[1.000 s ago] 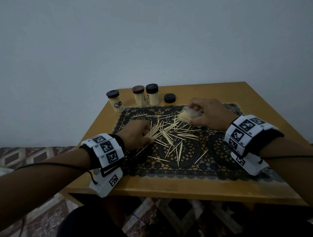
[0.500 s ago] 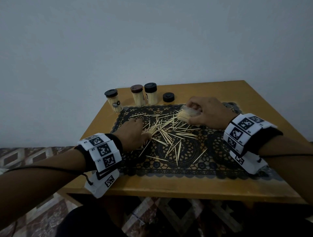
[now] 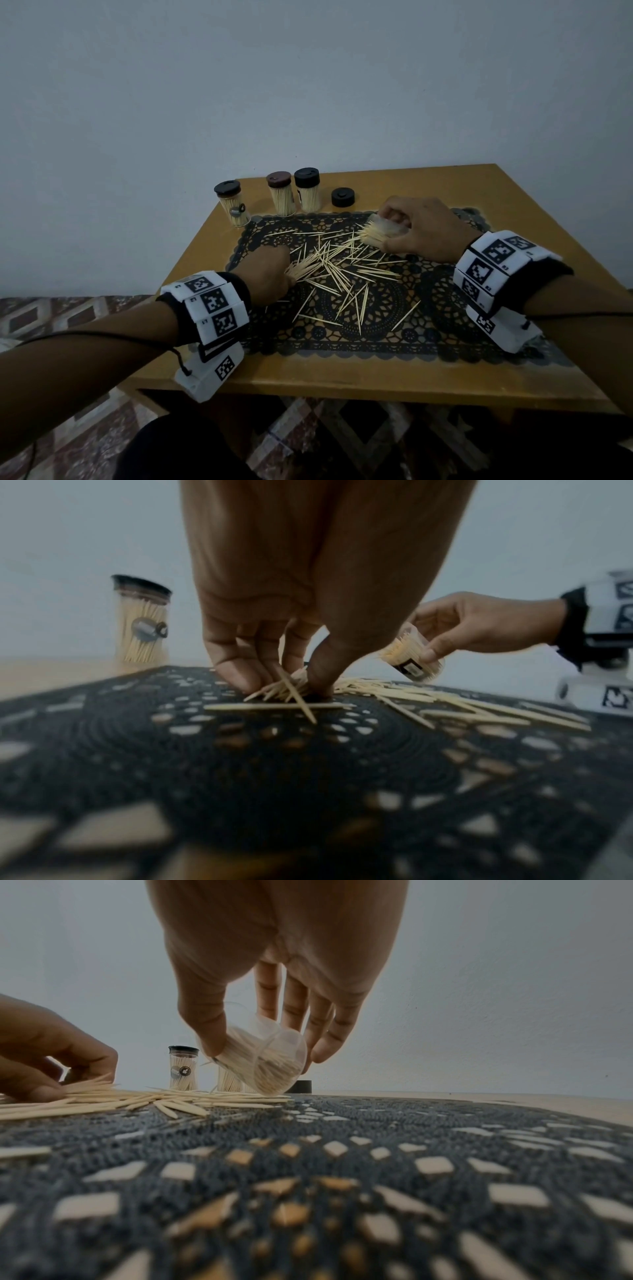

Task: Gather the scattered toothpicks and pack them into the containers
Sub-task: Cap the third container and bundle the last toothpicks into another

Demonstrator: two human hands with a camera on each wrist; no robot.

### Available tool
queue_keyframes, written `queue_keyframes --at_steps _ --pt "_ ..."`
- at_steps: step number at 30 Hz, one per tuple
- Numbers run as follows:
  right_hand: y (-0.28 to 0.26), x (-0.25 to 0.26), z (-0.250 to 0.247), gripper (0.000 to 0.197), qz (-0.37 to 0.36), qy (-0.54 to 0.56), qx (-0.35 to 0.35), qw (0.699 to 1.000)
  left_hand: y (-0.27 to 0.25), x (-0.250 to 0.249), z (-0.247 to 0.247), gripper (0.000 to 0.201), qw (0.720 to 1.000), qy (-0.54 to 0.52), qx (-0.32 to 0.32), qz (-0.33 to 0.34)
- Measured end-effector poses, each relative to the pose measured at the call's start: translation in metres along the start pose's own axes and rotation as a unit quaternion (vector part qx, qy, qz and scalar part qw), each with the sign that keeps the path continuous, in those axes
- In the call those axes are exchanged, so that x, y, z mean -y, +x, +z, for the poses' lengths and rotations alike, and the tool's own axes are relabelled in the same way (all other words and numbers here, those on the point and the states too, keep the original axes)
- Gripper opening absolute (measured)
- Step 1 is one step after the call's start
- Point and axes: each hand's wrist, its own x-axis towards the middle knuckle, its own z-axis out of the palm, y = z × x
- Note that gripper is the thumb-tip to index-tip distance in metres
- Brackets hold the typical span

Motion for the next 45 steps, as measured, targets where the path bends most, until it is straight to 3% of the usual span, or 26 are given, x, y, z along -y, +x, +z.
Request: queue_keyframes --at_steps 6,12,22,29,35,37,39,42,45 --pt "-0.001 0.002 0.000 0.045 0.004 -0.002 0.000 1.000 -0.001 -0.002 0.005 0.030 0.992 0.109 0.024 0.062" --pt "-0.002 0.004 -0.002 0.044 0.005 0.001 0.002 1.000 0.002 0.009 -0.002 0.018 0.990 0.079 0.048 0.108" --pt "-0.003 0.005 -0.002 0.045 0.011 0.001 0.008 1.000 0.003 0.001 0.008 0.029 0.981 0.157 0.005 0.113" --pt "-0.003 0.006 -0.002 0.044 0.006 -0.003 0.012 1.000 0.017 0.008 -0.010 0.017 0.988 0.075 0.063 0.117" --pt "-0.003 0.006 -0.002 0.045 0.000 -0.014 0.017 1.000 0.025 -0.007 -0.028 0.013 0.990 -0.009 0.040 0.137" --pt "-0.003 0.007 -0.002 0.046 -0.001 -0.015 0.020 1.000 0.027 -0.017 -0.032 0.021 0.987 -0.031 0.026 0.158" --pt "-0.003 0.007 -0.002 0.046 -0.005 -0.015 0.022 1.000 0.031 -0.025 -0.032 0.024 0.984 -0.039 0.029 0.172" --pt "-0.003 0.007 -0.002 0.045 -0.011 -0.013 0.024 1.000 0.037 -0.035 -0.027 0.012 0.983 -0.024 0.042 0.178" --pt "-0.003 0.007 -0.001 0.044 -0.016 -0.017 0.022 0.999 0.044 -0.043 -0.023 0.016 0.984 -0.008 0.056 0.168"
